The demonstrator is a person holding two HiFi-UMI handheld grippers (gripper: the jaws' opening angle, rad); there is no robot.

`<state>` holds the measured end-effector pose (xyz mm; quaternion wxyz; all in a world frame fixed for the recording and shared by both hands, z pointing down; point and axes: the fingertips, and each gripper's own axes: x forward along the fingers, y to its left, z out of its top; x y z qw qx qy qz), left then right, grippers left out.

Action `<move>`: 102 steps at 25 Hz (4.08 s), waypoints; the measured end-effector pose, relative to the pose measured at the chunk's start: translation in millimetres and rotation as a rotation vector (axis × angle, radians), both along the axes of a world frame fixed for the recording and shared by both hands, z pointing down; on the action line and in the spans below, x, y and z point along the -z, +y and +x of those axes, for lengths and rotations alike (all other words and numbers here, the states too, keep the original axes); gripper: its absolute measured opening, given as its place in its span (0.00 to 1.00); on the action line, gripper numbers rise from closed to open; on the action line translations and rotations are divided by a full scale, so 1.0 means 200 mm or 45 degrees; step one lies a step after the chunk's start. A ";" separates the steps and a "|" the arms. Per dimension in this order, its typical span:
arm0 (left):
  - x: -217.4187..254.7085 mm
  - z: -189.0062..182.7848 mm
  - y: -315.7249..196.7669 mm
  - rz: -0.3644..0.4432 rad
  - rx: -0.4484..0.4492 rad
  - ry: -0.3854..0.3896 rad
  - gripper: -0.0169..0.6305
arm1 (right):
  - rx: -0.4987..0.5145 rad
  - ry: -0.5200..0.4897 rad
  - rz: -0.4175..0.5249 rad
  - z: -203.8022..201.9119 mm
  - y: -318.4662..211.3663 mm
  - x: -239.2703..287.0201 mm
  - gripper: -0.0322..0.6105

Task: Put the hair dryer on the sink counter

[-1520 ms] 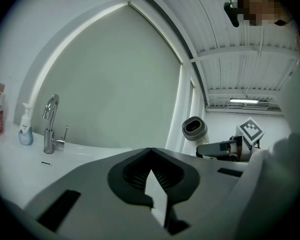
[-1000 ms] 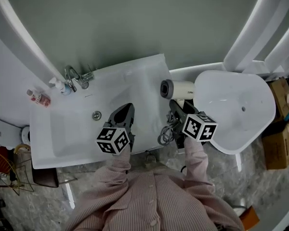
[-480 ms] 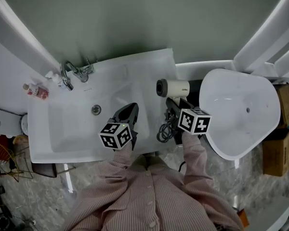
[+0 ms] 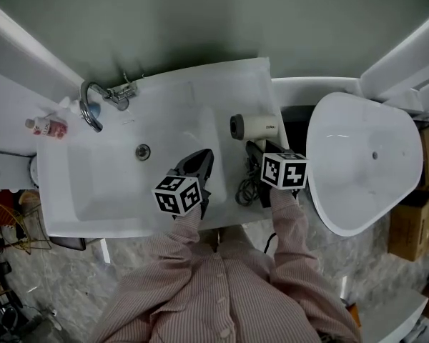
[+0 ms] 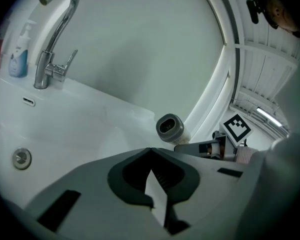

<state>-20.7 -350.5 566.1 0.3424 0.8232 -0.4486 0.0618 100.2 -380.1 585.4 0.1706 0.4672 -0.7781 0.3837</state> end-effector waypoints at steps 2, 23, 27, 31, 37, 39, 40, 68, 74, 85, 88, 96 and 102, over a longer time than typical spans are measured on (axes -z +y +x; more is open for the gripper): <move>-0.03 -0.01 -0.01 -0.013 -0.006 -0.007 0.02 | 0.005 0.024 -0.025 -0.01 -0.01 -0.04 0.30; -0.14 0.03 -0.01 -0.079 -0.014 -0.006 0.02 | 0.059 0.164 -0.109 -0.05 -0.04 -0.16 0.30; -0.14 0.02 -0.01 -0.079 -0.019 -0.009 0.02 | 0.056 0.171 -0.114 -0.06 -0.04 -0.16 0.30; -0.14 0.02 -0.01 -0.074 -0.020 -0.011 0.02 | 0.053 0.168 -0.136 -0.06 -0.05 -0.17 0.30; -0.11 0.03 0.00 -0.057 -0.019 -0.003 0.02 | 0.052 0.203 -0.179 -0.03 -0.03 -0.19 0.30; -0.10 0.03 0.00 -0.048 -0.019 0.000 0.02 | 0.047 0.219 -0.163 -0.03 -0.03 -0.19 0.31; -0.09 0.03 0.01 -0.044 -0.019 0.001 0.02 | 0.047 0.230 -0.147 -0.03 -0.03 -0.18 0.32; 0.38 0.00 0.18 0.334 -0.126 -0.034 0.02 | -0.005 0.081 0.432 -0.05 0.19 0.36 0.06; 0.50 -0.04 0.20 0.429 -0.104 -0.055 0.02 | -0.018 -0.069 0.525 -0.06 0.23 0.51 0.06; 0.69 -0.13 0.27 0.560 -0.044 -0.099 0.02 | -0.010 -0.140 0.684 -0.01 0.33 0.75 0.06; 0.72 -0.15 0.28 0.586 -0.020 -0.107 0.02 | -0.009 -0.141 0.733 0.01 0.36 0.80 0.06; 0.80 -0.24 0.30 0.630 0.044 -0.120 0.02 | -0.029 -0.162 0.789 0.05 0.40 0.88 0.06; 0.81 -0.26 0.30 0.647 0.061 -0.135 0.02 | -0.048 -0.161 0.801 0.07 0.41 0.88 0.06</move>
